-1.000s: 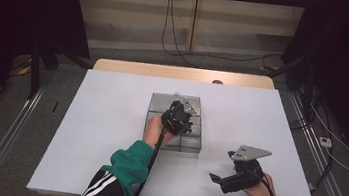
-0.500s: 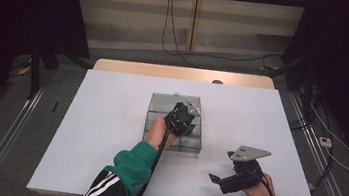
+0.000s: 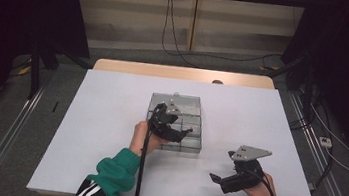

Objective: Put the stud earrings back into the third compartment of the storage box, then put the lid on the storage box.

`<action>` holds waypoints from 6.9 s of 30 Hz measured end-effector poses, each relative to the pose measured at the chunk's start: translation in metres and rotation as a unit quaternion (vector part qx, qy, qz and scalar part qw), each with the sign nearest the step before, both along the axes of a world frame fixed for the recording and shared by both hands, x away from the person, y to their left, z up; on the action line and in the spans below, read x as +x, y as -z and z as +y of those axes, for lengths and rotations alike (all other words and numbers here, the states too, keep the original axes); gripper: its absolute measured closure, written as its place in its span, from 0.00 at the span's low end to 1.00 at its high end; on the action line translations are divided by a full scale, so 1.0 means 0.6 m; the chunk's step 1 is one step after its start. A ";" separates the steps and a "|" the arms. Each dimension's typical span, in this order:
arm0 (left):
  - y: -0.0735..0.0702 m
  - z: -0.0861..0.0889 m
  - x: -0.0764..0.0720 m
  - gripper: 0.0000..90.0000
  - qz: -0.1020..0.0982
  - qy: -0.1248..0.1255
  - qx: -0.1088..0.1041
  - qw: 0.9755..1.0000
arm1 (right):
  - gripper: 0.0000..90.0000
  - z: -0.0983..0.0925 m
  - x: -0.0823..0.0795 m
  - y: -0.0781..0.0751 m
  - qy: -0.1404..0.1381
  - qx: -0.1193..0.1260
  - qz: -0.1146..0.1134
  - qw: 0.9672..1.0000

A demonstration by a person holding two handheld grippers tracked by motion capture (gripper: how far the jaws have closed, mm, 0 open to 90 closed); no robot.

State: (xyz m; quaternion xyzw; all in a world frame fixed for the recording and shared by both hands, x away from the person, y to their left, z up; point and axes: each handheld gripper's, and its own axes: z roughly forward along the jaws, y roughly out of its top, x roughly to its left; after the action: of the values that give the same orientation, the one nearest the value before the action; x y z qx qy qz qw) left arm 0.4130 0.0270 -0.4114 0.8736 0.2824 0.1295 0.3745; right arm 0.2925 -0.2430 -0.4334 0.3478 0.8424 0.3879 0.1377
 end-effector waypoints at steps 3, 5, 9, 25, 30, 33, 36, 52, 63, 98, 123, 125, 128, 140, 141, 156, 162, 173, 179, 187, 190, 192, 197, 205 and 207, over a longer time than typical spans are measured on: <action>-0.005 0.015 -0.006 0.19 0.000 0.000 0.001 1.000 | 0.01 -0.001 0.000 -0.002 -0.002 -0.001 -0.002 1.000; -0.007 0.022 -0.009 0.12 0.000 -0.001 0.005 1.000 | 0.02 -0.001 -0.001 -0.003 -0.001 -0.001 -0.004 1.000; -0.008 0.036 -0.018 0.02 -0.006 -0.008 0.020 1.000 | 0.02 -0.003 -0.001 -0.003 -0.001 -0.003 -0.005 1.000; 0.002 0.066 -0.015 0.00 -0.004 -0.026 0.027 0.999 | 0.01 -0.005 0.000 -0.002 0.000 0.002 -0.001 1.000; 0.002 0.064 -0.017 0.00 -0.008 -0.025 0.030 0.999 | 0.01 -0.005 0.002 -0.001 0.002 0.010 0.006 1.000; 0.004 0.059 -0.017 0.05 -0.011 -0.027 0.031 0.999 | 0.01 -0.005 0.004 0.001 -0.001 0.009 0.008 1.000; 0.010 0.056 -0.013 0.09 -0.005 -0.025 0.032 0.999 | 0.01 -0.005 0.005 0.001 0.000 0.009 0.009 1.000; 0.037 0.045 0.005 0.52 0.027 -0.026 0.039 0.999 | 0.01 -0.008 0.012 0.002 0.003 0.006 0.011 1.000; 0.045 0.044 0.006 0.64 0.027 -0.024 0.062 0.997 | 0.01 -0.005 0.015 0.003 0.001 0.007 0.015 1.000; 0.046 0.045 0.003 0.65 0.021 -0.028 0.060 0.998 | 0.00 -0.002 0.095 0.001 0.038 0.009 0.022 0.999; 0.046 0.045 0.003 0.66 0.021 -0.029 0.060 0.998 | 0.17 0.003 0.194 0.013 0.081 -0.009 0.018 0.996; 0.046 0.045 0.003 0.66 0.021 -0.028 0.060 0.998 | 0.23 0.004 0.203 0.014 0.090 -0.011 0.015 0.996; 0.046 0.045 0.003 0.66 0.022 -0.029 0.060 0.998 | 0.41 0.005 0.217 0.015 0.103 -0.002 0.020 0.994; 0.046 0.044 0.003 0.65 0.023 -0.029 0.059 0.998 | 0.99 0.019 0.268 0.027 0.179 0.047 0.067 0.980; 0.046 0.044 0.003 0.65 0.023 -0.029 0.059 0.998 | 1.00 0.023 0.272 0.029 0.184 0.047 0.071 0.979; 0.046 0.045 0.003 0.65 0.022 -0.029 0.059 0.998 | 1.00 0.084 0.317 0.046 0.197 0.031 0.085 0.976; 0.046 0.045 0.003 0.66 0.022 -0.028 0.059 0.998 | 1.00 0.090 0.328 0.047 0.198 0.037 0.088 0.976; 0.046 0.045 0.003 0.66 0.021 -0.028 0.060 0.998 | 1.00 0.091 0.346 0.047 0.207 0.033 0.083 0.974; 0.046 0.045 0.003 0.66 0.020 -0.028 0.059 0.998 | 1.00 0.091 0.352 0.048 0.208 0.035 0.082 0.974; 0.046 0.045 0.003 0.66 0.020 -0.028 0.059 0.998 | 1.00 0.091 0.360 0.038 0.209 0.040 0.073 0.974; 0.046 0.045 0.003 0.66 0.020 -0.028 0.059 0.998 | 1.00 0.092 0.361 0.031 0.208 0.039 0.068 0.975; 0.046 0.045 0.003 0.66 0.019 -0.028 0.059 0.998 | 1.00 0.092 0.361 0.028 0.207 0.039 0.064 0.975; 0.046 0.045 0.003 0.66 0.019 -0.028 0.059 0.998 | 1.00 0.092 0.360 0.020 0.207 0.039 0.058 0.976; 0.046 0.045 0.003 0.66 0.019 -0.028 0.059 0.998 | 1.00 0.093 0.357 0.001 0.203 0.038 0.037 0.978; 0.046 0.045 0.003 0.66 0.019 -0.029 0.059 0.998 | 1.00 0.093 0.356 -0.005 0.201 0.038 0.031 0.978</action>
State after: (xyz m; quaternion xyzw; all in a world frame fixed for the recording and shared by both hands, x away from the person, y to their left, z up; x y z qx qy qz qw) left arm 0.4145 0.0542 -0.4392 0.8880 0.3062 0.1400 0.3133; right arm 0.5061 -0.1871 -0.4306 0.5266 0.7439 0.3732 0.1733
